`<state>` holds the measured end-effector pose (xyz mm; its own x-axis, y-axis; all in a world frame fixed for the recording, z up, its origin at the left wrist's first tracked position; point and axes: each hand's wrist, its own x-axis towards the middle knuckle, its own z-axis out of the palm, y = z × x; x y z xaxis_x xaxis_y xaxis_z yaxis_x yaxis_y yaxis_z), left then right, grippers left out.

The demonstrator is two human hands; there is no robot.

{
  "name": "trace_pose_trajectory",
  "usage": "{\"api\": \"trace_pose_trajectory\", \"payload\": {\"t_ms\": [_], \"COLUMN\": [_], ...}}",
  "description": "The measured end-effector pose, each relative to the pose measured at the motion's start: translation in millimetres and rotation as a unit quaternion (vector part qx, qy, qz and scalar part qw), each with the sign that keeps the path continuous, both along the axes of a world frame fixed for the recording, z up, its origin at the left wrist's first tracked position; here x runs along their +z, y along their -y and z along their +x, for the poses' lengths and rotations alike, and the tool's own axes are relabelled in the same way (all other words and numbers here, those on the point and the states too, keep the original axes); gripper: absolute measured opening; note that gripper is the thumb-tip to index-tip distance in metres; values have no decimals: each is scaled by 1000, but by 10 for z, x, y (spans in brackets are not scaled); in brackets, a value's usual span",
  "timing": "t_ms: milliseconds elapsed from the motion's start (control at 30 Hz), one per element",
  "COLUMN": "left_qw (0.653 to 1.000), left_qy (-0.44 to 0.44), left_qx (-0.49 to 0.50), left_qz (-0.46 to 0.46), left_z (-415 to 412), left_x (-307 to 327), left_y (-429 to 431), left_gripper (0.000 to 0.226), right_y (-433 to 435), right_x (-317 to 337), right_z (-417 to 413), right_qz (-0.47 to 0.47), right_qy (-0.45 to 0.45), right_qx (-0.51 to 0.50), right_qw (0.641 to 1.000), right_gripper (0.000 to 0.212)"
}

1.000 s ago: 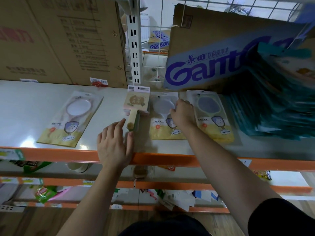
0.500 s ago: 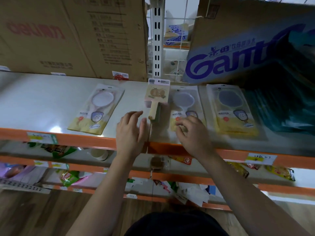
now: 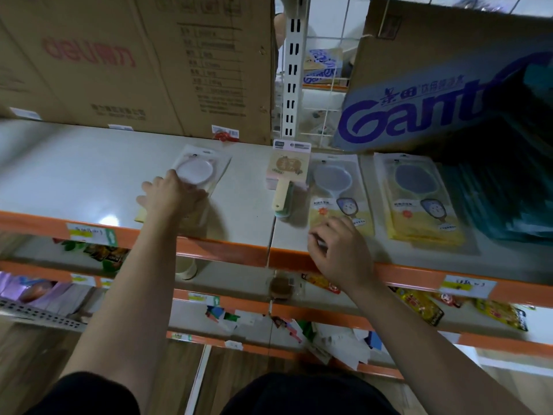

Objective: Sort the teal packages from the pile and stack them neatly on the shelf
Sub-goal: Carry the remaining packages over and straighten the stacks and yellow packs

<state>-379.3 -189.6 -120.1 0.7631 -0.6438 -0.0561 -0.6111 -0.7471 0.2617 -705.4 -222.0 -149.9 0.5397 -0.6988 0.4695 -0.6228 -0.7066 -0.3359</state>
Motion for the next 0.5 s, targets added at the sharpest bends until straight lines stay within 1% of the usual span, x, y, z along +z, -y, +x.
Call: {"api": "trace_pose_trajectory", "payload": {"t_ms": [100, 200, 300, 400, 500], "left_qw": [999, 995, 987, 963, 944], "left_qy": [-33, -83, -123, -177, -198], "left_qx": [34, 41, 46, 80, 79], "left_qz": [-11, -30, -96, -188, -252], "left_z": [101, 181, 233, 246, 190], "left_x": [59, 73, 38, 15, 111], "left_y": [61, 79, 54, 26, 11], "left_gripper": [77, 77, 63, 46, 36], "right_y": [-3, 2, 6, 4, 6], "right_x": [-9, -11, -9, -3, 8], "right_z": [-10, -20, -13, -11, -23], "right_qz": [3, 7, 9, 11, 16], "right_qy": [1, -1, 1, 4, 4], "right_qx": [0, -6, -6, 0, 5], "right_qw": [1000, 1000, 1000, 1000, 1000], "right_gripper": [11, 12, 11, 10, 11]}}
